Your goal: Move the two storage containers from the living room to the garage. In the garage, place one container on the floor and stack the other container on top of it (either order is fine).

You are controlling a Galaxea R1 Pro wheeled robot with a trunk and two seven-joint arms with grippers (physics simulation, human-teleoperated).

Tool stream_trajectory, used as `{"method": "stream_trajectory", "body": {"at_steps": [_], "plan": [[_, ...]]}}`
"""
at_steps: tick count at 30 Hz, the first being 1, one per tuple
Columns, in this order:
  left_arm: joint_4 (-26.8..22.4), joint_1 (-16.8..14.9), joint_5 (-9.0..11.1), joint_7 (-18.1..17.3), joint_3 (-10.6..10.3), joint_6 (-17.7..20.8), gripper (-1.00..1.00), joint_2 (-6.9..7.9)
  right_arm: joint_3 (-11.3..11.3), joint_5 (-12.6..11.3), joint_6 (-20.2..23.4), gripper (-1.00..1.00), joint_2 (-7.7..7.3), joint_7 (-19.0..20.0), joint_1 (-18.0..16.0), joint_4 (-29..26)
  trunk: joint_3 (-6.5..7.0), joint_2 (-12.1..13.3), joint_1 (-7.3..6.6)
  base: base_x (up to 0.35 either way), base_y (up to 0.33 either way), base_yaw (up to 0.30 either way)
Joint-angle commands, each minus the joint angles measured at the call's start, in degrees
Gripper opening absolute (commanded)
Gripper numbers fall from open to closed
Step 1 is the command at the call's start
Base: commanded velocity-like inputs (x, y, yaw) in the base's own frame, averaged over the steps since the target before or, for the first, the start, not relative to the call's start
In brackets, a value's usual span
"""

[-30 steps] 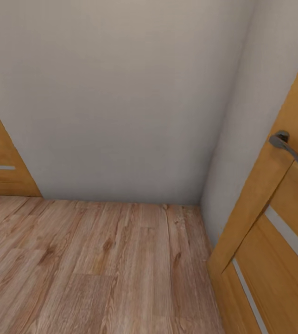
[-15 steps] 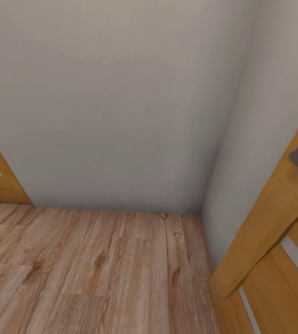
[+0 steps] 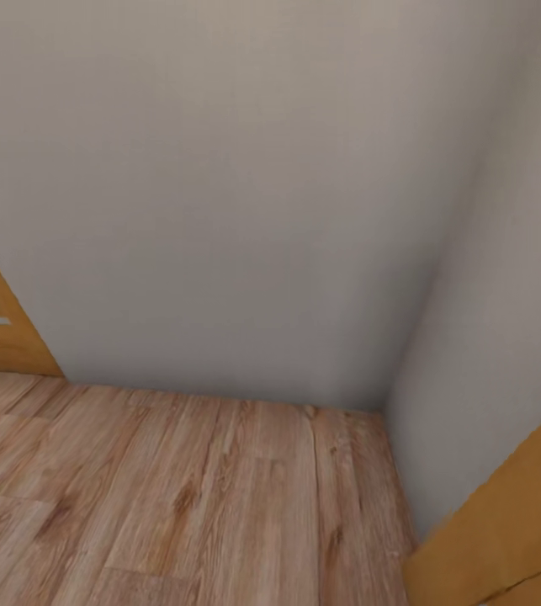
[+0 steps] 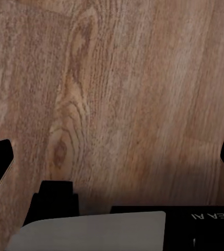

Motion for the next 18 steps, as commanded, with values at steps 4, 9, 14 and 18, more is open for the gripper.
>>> {"method": "stream_trajectory", "body": {"at_steps": [4,9,14,18], "plan": [[0.06,-0.05,0.59,-0.23,-0.48,-0.17,1.00,0.03,0.49,-0.58,-0.24,1.00,0.01,-0.18,-0.03,0.04,-0.05,-0.02,0.03,0.337,0.000,0.008],[0.08,-0.04,0.59,-0.23,-0.48,-0.17,1.00,0.03,0.49,-0.58,-0.28,1.00,-0.01,-0.18,-0.03,0.05,-0.05,-0.02,0.03,0.338,0.000,0.181],[0.07,-0.03,0.59,-0.23,-0.48,-0.17,1.00,0.01,0.49,-0.58,-0.25,1.00,0.00,-0.18,-0.03,0.05,-0.05,-0.02,0.03,0.338,0.000,0.263],[0.05,-0.03,0.59,-0.23,-0.48,-0.17,1.00,0.05,0.49,-0.58,-0.27,1.00,0.01,-0.18,-0.03,0.05,-0.05,-0.02,0.03,0.337,0.000,0.284]]}}
